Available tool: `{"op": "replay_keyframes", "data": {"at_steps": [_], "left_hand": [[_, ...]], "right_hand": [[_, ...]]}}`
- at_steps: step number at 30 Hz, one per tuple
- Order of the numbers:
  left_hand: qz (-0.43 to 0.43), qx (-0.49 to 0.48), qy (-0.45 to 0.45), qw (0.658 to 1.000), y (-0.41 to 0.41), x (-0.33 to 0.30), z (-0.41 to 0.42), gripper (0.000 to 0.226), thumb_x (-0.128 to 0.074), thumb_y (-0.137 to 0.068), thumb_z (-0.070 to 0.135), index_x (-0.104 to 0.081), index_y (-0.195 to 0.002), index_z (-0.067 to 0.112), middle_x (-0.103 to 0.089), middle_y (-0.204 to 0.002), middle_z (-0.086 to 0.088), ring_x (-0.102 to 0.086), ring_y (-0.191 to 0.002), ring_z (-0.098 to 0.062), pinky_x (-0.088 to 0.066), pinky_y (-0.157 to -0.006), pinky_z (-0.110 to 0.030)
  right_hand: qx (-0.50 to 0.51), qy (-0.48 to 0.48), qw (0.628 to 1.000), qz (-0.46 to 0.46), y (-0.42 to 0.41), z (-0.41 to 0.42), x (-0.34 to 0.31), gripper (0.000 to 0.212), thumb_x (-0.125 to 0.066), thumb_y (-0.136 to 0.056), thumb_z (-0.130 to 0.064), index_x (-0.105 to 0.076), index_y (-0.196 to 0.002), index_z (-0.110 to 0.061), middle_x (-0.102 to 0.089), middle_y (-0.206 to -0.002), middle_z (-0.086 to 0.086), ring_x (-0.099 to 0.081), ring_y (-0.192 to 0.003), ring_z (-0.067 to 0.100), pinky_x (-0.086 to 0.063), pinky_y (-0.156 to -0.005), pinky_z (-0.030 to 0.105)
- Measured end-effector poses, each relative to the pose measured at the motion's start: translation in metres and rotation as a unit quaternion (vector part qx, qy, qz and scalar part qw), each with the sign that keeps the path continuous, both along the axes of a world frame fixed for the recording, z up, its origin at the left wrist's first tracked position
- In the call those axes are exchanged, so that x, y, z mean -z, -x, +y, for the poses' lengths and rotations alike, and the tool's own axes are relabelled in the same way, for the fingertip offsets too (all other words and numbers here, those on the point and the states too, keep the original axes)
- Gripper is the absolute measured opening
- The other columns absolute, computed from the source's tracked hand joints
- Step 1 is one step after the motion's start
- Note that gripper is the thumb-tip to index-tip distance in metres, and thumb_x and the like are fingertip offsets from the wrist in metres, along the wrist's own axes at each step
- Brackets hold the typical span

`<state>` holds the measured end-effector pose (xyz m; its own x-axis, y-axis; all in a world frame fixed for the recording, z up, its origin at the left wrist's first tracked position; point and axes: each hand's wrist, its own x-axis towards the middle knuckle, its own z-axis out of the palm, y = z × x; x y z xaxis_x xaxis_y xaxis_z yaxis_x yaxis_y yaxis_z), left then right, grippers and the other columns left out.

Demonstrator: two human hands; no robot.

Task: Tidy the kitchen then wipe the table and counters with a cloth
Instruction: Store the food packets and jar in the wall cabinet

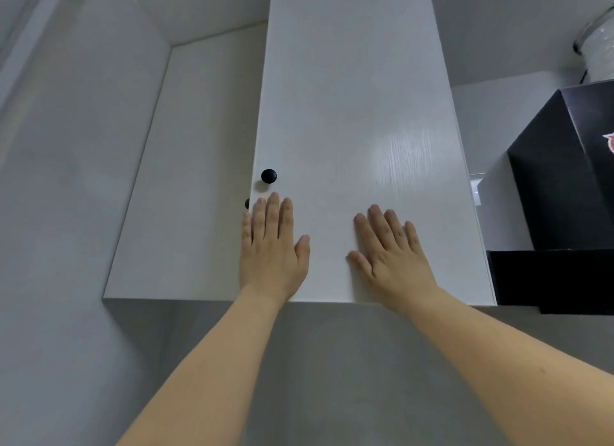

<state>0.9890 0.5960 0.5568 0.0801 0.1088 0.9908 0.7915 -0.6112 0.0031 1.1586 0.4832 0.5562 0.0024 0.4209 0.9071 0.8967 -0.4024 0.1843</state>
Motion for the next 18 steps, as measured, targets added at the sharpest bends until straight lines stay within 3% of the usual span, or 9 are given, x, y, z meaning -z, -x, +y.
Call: {"op": "replay_keyframes", "data": {"at_steps": [5, 10, 18], "left_hand": [[-0.008, 0.039, 0.008, 0.999, -0.023, 0.007, 0.024, 0.073, -0.003, -0.091, 0.049, -0.003, -0.155, 0.014, 0.003, -0.162, -0.007, 0.010, -0.149, -0.024, 0.009, -0.120, -0.043], [-0.007, 0.078, 0.019, 0.997, -0.039, 0.006, 0.048, 0.074, -0.002, -0.089, 0.050, -0.002, -0.155, 0.016, 0.005, -0.163, -0.005, 0.012, -0.149, -0.021, 0.007, -0.120, -0.042], [-0.013, 0.130, 0.035, 0.991, -0.067, 0.008, 0.080, 0.073, -0.003, -0.089, 0.051, 0.002, -0.155, 0.020, 0.009, -0.162, 0.000, 0.015, -0.148, -0.016, 0.011, -0.119, -0.037]], "right_hand": [[-0.006, -0.025, 0.999, -0.035, -0.019, 0.017, 0.007, 0.074, 0.008, -0.086, -0.061, 0.012, -0.151, -0.027, 0.023, -0.157, -0.006, 0.027, -0.141, 0.012, 0.025, -0.111, 0.033], [0.006, -0.066, 0.996, -0.060, -0.028, 0.034, 0.009, 0.067, -0.011, -0.096, -0.053, -0.014, -0.154, -0.018, -0.006, -0.161, 0.004, 0.001, -0.148, 0.023, 0.012, -0.116, 0.040], [0.044, -0.079, 0.993, -0.081, -0.041, 0.052, 0.010, 0.065, -0.017, -0.097, -0.048, -0.019, -0.153, -0.015, -0.012, -0.161, 0.007, -0.006, -0.148, 0.028, 0.005, -0.117, 0.047]]}}
